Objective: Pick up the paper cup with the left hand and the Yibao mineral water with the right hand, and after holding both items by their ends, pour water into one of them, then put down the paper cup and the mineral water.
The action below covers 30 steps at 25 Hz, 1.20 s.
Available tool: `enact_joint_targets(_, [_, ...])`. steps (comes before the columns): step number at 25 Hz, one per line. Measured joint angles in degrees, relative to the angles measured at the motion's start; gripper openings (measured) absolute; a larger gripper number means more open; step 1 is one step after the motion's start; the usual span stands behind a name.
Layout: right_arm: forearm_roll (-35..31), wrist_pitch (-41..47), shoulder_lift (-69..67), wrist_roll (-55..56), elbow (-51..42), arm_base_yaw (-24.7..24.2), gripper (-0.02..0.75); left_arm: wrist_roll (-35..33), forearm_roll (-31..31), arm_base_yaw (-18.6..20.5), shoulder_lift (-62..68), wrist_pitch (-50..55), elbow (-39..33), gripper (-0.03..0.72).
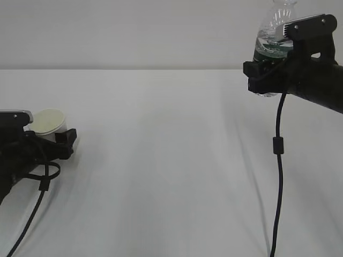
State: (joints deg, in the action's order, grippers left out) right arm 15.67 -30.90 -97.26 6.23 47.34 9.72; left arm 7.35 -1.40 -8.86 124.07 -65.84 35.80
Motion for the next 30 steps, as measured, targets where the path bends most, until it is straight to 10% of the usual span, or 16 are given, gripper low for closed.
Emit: enact_joint_targets(30, [1.49,0.43,0.00,1.18,0.00,0.00,0.462,0.00,-0.99,0.00,0.00,0.00,0.12,0.617])
